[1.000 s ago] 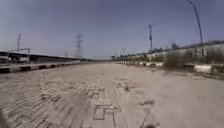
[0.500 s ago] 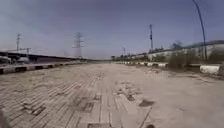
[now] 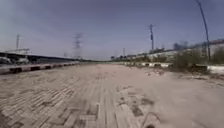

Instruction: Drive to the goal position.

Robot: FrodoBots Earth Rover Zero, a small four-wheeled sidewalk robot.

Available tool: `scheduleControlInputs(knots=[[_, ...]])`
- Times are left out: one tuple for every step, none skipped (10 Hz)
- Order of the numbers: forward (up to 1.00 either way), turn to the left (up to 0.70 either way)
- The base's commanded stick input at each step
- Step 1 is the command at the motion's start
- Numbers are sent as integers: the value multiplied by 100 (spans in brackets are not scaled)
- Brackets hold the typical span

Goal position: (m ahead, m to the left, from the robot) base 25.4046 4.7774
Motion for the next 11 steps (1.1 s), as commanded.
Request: scheduleControlInputs(knots=[[100, 0], [100, 0], [100, 0], [100, 0], [100, 0], [100, 0], [100, 0], [100, 0], [100, 0], [100, 0], [100, 0]])
